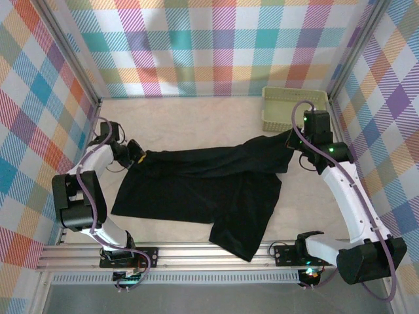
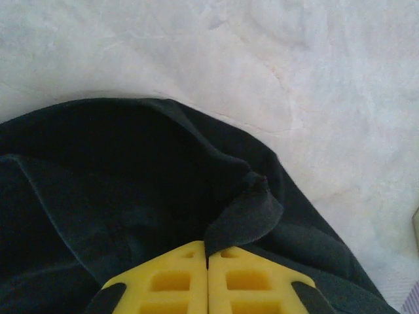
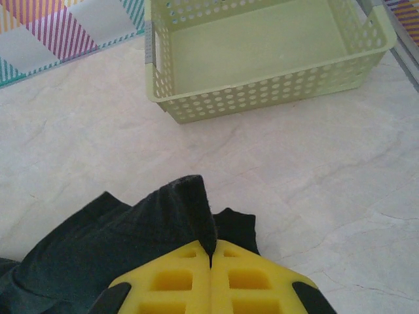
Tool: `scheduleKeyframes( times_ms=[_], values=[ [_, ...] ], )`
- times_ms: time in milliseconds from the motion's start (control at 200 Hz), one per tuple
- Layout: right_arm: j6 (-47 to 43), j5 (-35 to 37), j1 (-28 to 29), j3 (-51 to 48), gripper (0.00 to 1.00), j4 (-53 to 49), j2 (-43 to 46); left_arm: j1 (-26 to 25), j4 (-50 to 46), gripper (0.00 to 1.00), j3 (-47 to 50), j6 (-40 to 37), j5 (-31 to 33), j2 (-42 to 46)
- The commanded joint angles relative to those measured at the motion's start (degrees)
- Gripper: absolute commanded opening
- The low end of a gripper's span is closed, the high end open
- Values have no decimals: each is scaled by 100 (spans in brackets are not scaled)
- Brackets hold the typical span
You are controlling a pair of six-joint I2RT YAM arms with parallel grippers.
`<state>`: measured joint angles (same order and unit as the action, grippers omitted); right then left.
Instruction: Fold the inside-out t-shirt
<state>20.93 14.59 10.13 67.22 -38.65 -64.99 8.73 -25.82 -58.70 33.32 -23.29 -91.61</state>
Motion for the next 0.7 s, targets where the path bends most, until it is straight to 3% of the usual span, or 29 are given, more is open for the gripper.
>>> scheduleKeyframes(
  times_ms=[0, 155, 635, 695],
  values=[
    [-1, 186, -55, -116, 0, 53, 196, 23, 684, 22, 349, -98, -33, 348],
    [12, 108, -55, -209, 0, 86, 232, -42, 947, 35, 702, 6, -186, 607],
    [39, -26, -57, -218, 0, 111, 199, -361, 1176, 35, 256, -26, -387, -241],
    [43, -43, -55, -218, 0, 121, 184, -382, 1185, 29, 229, 6, -328, -260]
  ],
)
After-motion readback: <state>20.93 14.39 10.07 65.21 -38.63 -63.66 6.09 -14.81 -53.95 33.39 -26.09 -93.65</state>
